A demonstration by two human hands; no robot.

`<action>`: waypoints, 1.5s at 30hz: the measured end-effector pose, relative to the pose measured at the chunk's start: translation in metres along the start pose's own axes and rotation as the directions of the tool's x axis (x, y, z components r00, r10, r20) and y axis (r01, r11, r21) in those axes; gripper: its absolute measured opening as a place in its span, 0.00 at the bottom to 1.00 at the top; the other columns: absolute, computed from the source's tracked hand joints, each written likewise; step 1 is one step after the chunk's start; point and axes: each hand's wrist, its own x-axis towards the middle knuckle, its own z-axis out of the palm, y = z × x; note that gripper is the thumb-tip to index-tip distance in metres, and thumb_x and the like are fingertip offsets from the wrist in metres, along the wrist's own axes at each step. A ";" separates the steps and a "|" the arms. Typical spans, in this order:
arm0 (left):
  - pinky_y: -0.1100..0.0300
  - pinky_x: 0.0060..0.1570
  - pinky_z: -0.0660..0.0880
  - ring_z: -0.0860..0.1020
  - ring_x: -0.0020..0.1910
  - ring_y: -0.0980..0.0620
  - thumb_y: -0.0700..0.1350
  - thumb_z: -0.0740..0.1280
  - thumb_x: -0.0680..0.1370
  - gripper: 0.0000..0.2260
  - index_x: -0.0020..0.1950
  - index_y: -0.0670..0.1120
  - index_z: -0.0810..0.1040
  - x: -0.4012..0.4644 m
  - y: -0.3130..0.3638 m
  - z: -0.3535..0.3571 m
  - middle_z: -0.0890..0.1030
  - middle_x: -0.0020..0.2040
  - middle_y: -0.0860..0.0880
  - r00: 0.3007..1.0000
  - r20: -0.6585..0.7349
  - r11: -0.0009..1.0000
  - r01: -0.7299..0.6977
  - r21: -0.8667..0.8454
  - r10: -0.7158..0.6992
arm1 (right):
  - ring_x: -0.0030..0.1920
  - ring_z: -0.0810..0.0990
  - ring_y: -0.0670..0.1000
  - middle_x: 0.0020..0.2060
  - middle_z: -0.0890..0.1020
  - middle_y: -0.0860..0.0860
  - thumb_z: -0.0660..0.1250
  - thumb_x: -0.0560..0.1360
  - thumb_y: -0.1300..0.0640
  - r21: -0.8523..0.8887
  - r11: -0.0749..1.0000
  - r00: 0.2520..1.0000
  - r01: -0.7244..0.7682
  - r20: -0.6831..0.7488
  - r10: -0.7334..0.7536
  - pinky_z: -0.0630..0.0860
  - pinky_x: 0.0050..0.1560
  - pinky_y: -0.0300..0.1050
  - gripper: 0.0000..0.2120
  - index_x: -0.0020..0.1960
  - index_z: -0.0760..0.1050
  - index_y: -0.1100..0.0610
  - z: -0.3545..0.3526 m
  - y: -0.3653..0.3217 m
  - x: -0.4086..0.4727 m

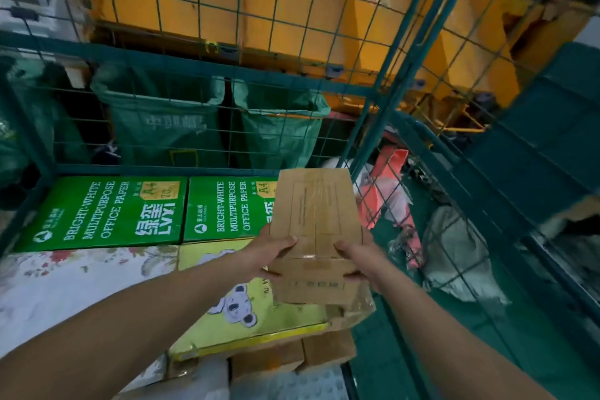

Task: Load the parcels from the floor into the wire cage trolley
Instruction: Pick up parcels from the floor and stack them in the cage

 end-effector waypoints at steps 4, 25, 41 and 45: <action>0.39 0.56 0.81 0.77 0.56 0.52 0.52 0.72 0.80 0.23 0.70 0.59 0.65 0.085 0.016 0.047 0.76 0.59 0.55 0.997 -0.081 0.998 -0.007 -0.067 0.002 | 0.54 0.81 0.53 0.56 0.80 0.49 0.71 0.75 0.53 -0.076 0.996 0.997 0.040 0.063 -0.035 0.85 0.47 0.56 0.27 0.69 0.63 0.45 -0.035 0.003 0.105; 0.44 0.57 0.82 0.79 0.55 0.52 0.50 0.67 0.82 0.27 0.79 0.59 0.61 0.377 0.045 0.097 0.77 0.61 0.54 0.969 -0.234 0.963 -0.132 -0.233 0.077 | 0.47 0.76 0.46 0.58 0.74 0.51 0.67 0.77 0.59 -0.196 0.923 0.933 0.331 -0.080 -0.351 0.71 0.39 0.25 0.26 0.75 0.70 0.56 -0.041 0.023 0.406; 0.47 0.72 0.71 0.64 0.72 0.57 0.50 0.66 0.83 0.31 0.82 0.61 0.56 0.430 0.000 0.115 0.56 0.82 0.56 0.934 -0.256 0.960 -0.203 0.191 0.248 | 0.75 0.60 0.67 0.81 0.55 0.56 0.44 0.86 0.49 -0.758 0.642 0.993 0.115 0.060 -0.107 0.73 0.59 0.64 0.29 0.82 0.35 0.44 -0.007 0.092 0.458; 0.46 0.67 0.76 0.75 0.65 0.53 0.48 0.67 0.83 0.29 0.80 0.64 0.60 0.433 0.006 0.113 0.62 0.80 0.55 0.933 -0.297 0.978 -0.180 0.107 0.204 | 0.78 0.58 0.64 0.79 0.61 0.62 0.42 0.85 0.41 -0.678 0.728 0.995 0.097 0.057 -0.080 0.68 0.68 0.64 0.29 0.81 0.33 0.40 -0.006 0.088 0.468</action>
